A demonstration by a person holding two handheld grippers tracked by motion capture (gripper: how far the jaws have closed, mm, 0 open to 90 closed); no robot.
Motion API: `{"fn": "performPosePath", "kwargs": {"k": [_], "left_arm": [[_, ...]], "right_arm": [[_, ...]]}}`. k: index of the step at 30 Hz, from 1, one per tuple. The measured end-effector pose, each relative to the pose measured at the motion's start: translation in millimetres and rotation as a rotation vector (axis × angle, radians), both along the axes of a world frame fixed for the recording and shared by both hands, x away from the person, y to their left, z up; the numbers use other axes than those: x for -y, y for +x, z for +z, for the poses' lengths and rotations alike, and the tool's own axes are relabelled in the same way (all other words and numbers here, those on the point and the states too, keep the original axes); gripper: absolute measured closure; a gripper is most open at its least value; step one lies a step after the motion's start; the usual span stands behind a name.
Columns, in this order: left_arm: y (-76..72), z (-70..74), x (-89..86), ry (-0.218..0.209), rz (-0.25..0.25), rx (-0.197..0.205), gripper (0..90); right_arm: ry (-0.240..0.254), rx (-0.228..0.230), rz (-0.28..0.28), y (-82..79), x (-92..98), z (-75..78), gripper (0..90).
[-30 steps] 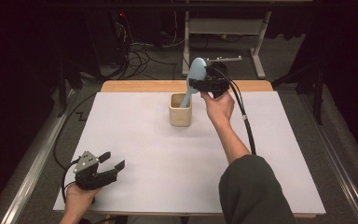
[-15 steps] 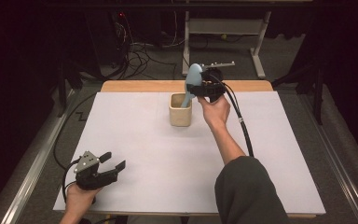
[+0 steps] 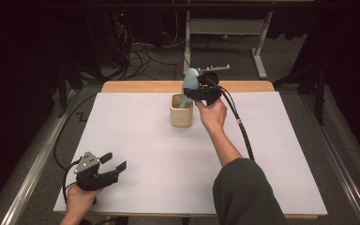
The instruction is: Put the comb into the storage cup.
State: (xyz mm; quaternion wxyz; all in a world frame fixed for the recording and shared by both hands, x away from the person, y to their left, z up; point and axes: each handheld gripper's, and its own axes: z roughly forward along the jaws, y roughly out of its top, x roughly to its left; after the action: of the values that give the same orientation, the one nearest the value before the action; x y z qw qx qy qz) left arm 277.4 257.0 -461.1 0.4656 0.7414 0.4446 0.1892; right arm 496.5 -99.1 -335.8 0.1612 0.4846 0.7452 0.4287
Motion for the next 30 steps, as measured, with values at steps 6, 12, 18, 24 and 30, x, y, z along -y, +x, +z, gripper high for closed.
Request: {"fn": "performPosePath", "kwargs": {"k": [6,12,18,24,30], "left_arm": [[-0.1,0.0,-0.2,0.003,0.000,0.001,31.1],[0.0,0.1,0.1,0.006,-0.002,0.002,31.1],[-0.2,0.2,0.1,0.006,-0.002,0.003,31.1],[0.0,0.1,0.2,0.006,-0.002,0.001,31.1],[-0.3,0.3,0.4,0.010,-0.006,0.002,31.1]], "right_arm": [[0.007,-0.006,-0.003,0.0,0.1,-6.4,51.4],[-0.001,-0.015,-0.003,0.2,1.0,-10.0,51.3],[-0.006,-0.018,0.002,-0.2,-1.9,-12.0,51.0],[-0.004,-0.019,0.006,-0.3,-4.0,-12.8,50.6],[-0.011,-0.021,0.011,-1.8,-3.6,-12.3,49.0]]}}
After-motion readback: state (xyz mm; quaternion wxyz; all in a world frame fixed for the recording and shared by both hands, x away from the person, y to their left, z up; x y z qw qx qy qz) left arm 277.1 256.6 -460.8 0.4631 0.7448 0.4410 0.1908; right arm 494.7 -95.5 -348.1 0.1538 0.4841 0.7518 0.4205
